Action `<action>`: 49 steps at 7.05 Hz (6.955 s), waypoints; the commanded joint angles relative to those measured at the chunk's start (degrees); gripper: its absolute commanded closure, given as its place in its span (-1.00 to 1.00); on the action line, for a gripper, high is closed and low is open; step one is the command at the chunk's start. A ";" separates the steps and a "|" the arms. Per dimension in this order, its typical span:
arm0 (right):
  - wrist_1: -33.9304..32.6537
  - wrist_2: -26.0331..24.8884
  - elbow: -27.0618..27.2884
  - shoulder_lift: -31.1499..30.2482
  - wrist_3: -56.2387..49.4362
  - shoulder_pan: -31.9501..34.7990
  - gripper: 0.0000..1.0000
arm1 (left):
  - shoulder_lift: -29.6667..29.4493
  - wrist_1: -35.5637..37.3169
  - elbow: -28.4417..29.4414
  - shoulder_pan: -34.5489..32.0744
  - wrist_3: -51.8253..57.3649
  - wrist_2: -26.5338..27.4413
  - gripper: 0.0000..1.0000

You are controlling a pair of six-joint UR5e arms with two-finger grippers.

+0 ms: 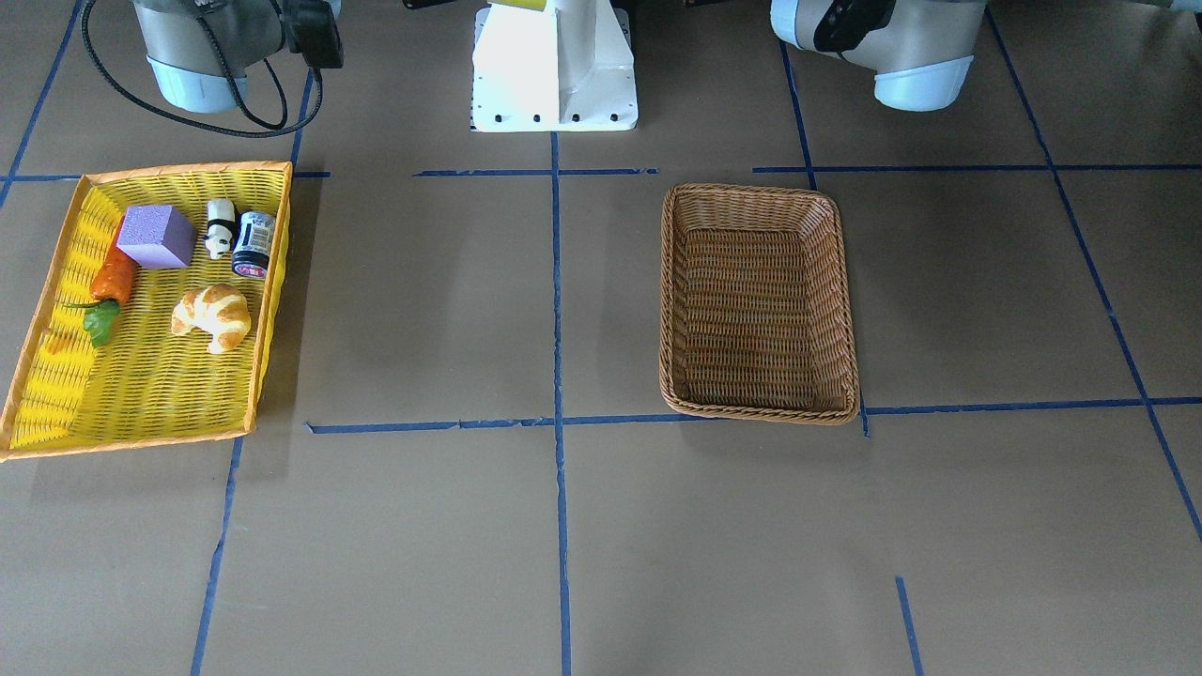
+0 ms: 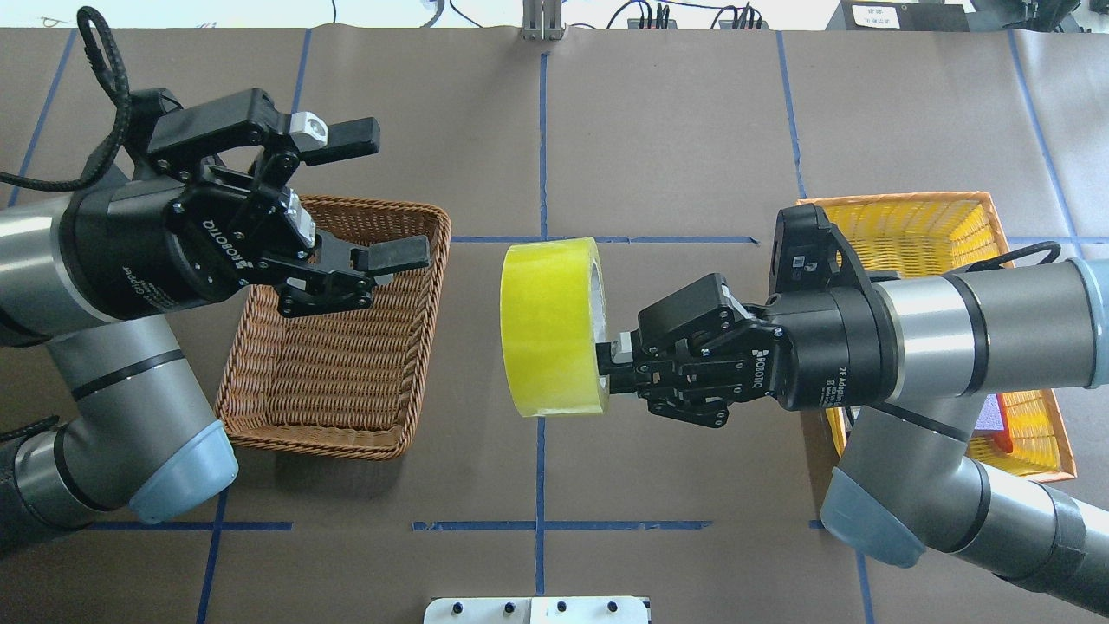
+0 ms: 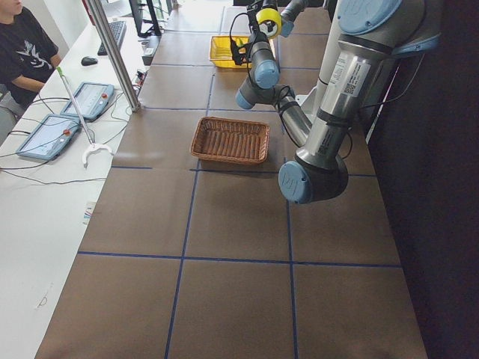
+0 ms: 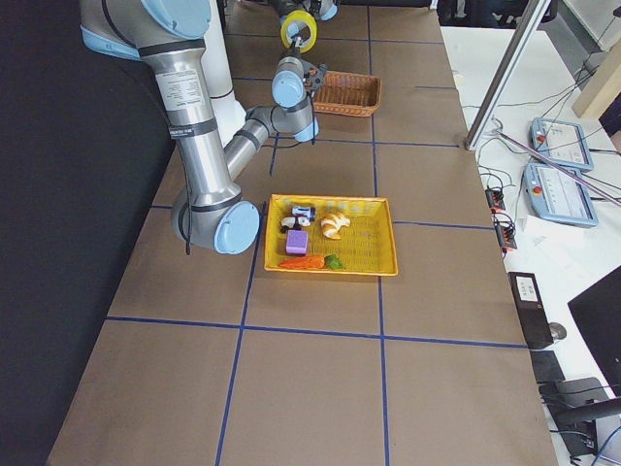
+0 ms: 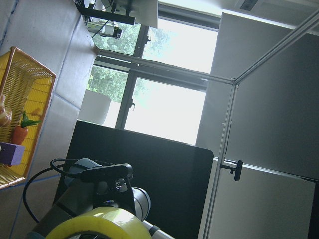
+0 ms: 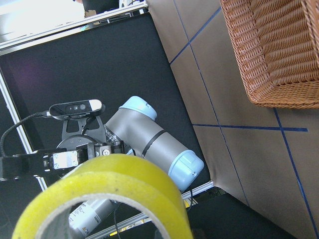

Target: Move tape to another basket

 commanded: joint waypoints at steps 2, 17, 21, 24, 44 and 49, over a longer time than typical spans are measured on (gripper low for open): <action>0.28 0.03 -0.50 0.07 0.22 -0.71 1.00 | -0.21 -0.90 0.08 2.83 0.21 1.24 -0.99; 0.28 0.03 -0.86 0.60 -0.04 -4.58 1.00 | -2.67 -0.20 0.08 14.53 9.70 4.40 -0.38; 0.37 0.38 -1.21 0.51 -1.00 -4.93 -1.00 | -2.58 -0.20 -0.27 14.53 9.70 5.71 1.00; 0.63 0.64 -1.21 -0.19 -0.92 -4.59 -1.00 | -2.32 -0.20 -0.80 14.35 9.70 5.63 1.00; -17.73 11.02 -5.60 -25.85 -40.82 22.75 -1.00 | -5.13 99.30 9.81 -2.61 60.07 -13.07 1.00; -17.73 10.49 -5.69 -25.85 -40.82 22.31 -1.00 | -5.74 90.95 15.46 -2.00 59.45 -17.31 1.00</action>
